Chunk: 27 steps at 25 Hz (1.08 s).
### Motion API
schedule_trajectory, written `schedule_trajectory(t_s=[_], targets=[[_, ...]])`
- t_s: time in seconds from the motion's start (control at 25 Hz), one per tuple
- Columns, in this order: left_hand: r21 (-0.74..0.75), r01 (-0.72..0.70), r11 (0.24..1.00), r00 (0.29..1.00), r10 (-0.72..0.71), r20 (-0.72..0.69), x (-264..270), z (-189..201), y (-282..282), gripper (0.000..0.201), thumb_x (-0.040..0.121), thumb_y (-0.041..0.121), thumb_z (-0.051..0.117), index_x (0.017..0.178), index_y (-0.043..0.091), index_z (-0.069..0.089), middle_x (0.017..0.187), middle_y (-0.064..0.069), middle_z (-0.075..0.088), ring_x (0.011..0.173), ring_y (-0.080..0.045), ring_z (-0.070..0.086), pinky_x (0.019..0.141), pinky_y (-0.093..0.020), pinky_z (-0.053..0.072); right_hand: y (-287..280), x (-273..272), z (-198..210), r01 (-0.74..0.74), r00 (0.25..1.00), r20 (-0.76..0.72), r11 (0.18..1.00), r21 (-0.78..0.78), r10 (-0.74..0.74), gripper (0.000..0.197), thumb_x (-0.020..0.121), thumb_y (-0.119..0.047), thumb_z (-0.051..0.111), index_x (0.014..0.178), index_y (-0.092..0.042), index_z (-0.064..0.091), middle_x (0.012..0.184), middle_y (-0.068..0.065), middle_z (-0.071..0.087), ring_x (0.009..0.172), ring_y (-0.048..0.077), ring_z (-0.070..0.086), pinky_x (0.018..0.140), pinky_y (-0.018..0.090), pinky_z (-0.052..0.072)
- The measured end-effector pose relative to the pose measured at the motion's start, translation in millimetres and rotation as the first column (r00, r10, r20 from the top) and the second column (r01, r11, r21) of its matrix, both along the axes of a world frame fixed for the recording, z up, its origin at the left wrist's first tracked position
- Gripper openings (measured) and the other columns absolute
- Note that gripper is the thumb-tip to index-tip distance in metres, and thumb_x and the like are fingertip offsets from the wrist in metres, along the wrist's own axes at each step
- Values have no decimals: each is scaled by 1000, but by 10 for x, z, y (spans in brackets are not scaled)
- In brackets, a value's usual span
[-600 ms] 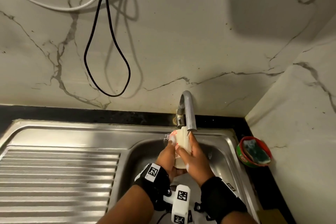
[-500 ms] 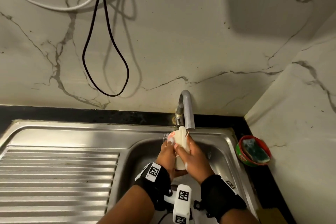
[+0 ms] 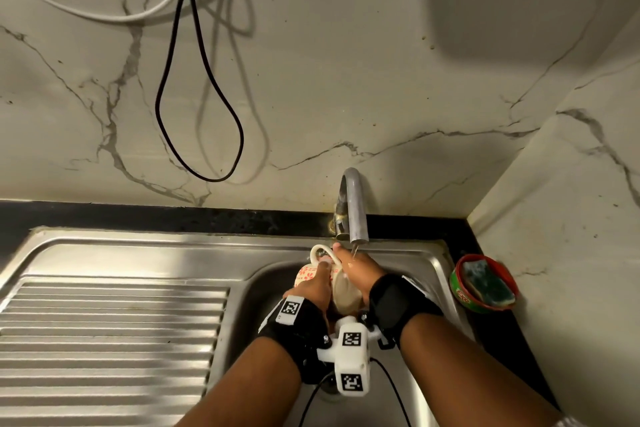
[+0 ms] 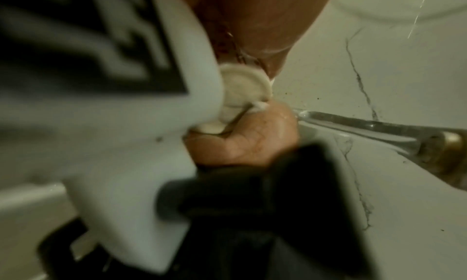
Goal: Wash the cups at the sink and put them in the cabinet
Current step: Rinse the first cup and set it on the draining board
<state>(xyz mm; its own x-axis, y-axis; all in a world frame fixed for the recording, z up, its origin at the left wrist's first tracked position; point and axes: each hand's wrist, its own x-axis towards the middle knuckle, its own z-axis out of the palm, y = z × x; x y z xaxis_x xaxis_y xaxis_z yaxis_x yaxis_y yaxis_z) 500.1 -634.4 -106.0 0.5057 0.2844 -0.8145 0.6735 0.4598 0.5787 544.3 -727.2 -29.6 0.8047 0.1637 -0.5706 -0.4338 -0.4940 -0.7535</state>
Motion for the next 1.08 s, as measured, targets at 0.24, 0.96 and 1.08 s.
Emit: schedule_trajectory(t_s=[0.24,0.96,1.08], targets=[[143,186,972,982,-190,18,-143,1047,-97,80,75,64,71,136,16,48,131,-17,58,97,-27,60,56,-32,57,-21,102,-140,40,998,45,997,-71,-37,70,83,-67,50,119,-9,67,116,13,71,113,35,65,101,42,50],[333,291,897,744,-431,510,-482,853,68,85,71,4,88,138,18,37,119,-6,66,105,-13,69,87,-33,60,-666,-494,191,-416,862,403,884,214,308,97,74,-4,85,142,-49,31,138,-18,55,127,0,55,98,20,50],[597,232,768,685,-565,461,-507,875,185,94,57,23,96,130,35,39,113,13,63,96,3,64,80,-12,52,-574,-492,187,-474,759,545,876,87,356,98,77,-13,83,152,-37,25,151,-14,43,137,-2,43,112,22,41]])
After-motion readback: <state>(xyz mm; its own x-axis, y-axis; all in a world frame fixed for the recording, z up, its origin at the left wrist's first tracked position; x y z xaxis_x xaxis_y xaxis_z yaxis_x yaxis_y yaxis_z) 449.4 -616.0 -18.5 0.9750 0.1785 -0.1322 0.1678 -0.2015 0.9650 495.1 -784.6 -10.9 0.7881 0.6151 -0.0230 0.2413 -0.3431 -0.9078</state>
